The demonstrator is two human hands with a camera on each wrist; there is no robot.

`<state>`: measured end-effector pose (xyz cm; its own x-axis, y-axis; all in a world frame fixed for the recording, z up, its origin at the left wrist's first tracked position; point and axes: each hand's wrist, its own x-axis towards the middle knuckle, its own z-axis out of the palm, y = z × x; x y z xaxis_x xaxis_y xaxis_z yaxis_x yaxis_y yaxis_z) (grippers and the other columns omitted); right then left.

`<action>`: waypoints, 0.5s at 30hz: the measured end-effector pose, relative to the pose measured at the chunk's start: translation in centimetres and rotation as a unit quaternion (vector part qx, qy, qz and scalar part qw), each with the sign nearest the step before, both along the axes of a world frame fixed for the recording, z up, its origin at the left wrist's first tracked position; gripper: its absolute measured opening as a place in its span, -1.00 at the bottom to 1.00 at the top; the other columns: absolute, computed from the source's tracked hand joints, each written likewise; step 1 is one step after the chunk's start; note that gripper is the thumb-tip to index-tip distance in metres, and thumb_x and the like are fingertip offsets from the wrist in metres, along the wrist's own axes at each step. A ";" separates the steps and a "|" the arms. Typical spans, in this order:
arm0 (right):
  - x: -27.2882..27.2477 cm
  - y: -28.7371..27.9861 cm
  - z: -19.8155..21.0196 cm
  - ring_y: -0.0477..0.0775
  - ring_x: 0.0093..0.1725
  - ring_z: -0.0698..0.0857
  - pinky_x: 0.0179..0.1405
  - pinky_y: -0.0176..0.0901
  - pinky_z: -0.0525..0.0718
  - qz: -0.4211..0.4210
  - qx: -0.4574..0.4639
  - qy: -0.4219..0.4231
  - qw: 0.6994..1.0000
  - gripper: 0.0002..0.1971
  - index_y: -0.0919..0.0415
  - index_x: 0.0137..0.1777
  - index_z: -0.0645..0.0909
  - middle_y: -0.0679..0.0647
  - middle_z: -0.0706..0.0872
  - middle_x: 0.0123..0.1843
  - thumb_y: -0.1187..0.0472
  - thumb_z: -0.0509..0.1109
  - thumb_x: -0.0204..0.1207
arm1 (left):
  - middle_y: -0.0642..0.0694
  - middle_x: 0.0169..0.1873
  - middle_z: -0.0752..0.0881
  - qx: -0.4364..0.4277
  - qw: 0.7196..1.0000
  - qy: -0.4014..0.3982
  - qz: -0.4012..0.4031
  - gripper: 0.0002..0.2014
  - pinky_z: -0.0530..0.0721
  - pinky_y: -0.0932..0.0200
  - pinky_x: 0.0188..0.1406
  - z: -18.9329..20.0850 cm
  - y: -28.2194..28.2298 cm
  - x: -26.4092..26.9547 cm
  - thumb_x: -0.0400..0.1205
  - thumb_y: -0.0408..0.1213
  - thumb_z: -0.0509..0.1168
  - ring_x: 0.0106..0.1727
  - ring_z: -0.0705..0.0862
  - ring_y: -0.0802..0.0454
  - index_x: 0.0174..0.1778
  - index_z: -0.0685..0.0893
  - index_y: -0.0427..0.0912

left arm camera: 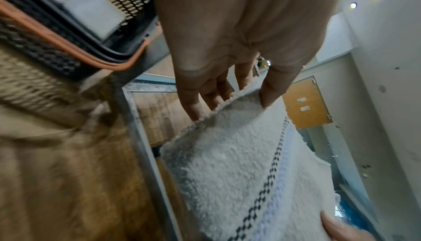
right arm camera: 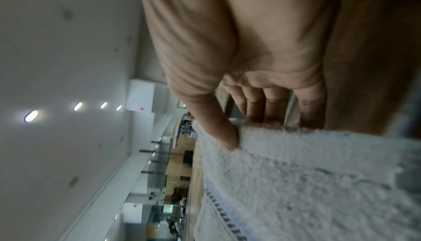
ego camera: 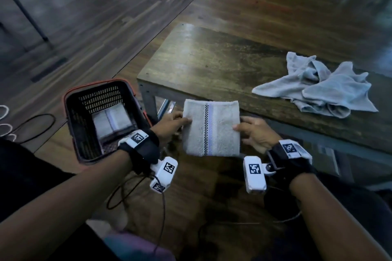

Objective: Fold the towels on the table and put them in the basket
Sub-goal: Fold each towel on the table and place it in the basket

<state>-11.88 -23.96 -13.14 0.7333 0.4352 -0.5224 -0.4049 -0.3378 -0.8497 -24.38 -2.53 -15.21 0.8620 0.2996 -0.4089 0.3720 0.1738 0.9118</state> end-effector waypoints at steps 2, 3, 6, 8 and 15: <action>-2.8 -0.6 -1.4 0.22 0.14 0.70 -0.02 0.08 0.69 -0.017 0.014 0.048 0.999 -0.57 0.41 0.36 0.51 0.20 0.75 0.03 0.46 0.37 0.47 | -0.25 -0.10 0.55 -0.006 1.000 0.022 -0.001 -0.96 0.49 0.17 -0.44 -1.4 -0.7 -2.6 0.66 -0.34 0.23 -0.10 0.51 -0.16 -0.03 0.58 -0.16; -4.2 -0.7 -2.1 0.20 0.10 0.70 -0.09 0.04 0.69 -0.019 0.009 0.062 0.998 -0.58 0.41 0.35 0.50 0.21 0.75 0.03 0.47 0.35 0.47 | -0.24 -0.15 0.54 -0.011 0.999 0.031 -0.007 -0.95 0.47 0.26 -0.56 -1.9 -0.9 -3.8 0.66 -0.34 0.24 -0.22 0.51 -0.14 -0.02 0.58 -0.14; -7.6 -0.2 -3.6 0.21 0.15 0.67 -0.07 0.05 0.65 0.005 -0.029 0.063 0.998 -0.53 0.31 0.41 0.44 0.28 0.69 0.22 0.46 0.33 0.48 | -0.22 -0.25 0.47 -0.036 0.999 0.026 -0.001 -0.95 0.37 0.35 -0.69 -2.8 -1.1 -7.8 0.65 -0.36 0.25 -0.44 0.41 0.01 -0.02 0.56 -0.14; -8.7 0.7 -3.7 0.18 0.11 0.68 -0.14 0.02 0.66 0.029 -0.028 0.059 0.997 -0.56 0.23 0.40 0.44 0.28 0.66 0.26 0.41 0.32 0.51 | -0.23 -0.21 0.47 -0.048 0.999 0.015 0.015 -0.93 0.38 0.30 -0.60 -2.6 -0.6 -9.8 0.64 -0.36 0.26 -0.37 0.44 -0.03 0.01 0.57 -0.18; -12.3 6.6 -2.5 0.21 0.05 0.70 -0.08 0.06 0.62 0.182 -0.020 0.017 0.983 -0.74 0.04 0.27 0.49 0.21 0.71 0.14 0.18 0.30 0.59 | 0.06 -0.36 0.74 -0.076 0.990 0.008 0.118 -0.74 0.55 0.34 -0.55 -1.5 3.0 -18.0 0.65 -0.17 0.28 -0.47 0.67 0.21 0.19 0.59 -0.22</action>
<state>-24.18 -17.36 -15.65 0.5147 0.6435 -0.5665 -0.2796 -0.4986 -0.8205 -42.42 0.46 -16.71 0.7682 0.4265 -0.4776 0.3187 0.3922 0.8629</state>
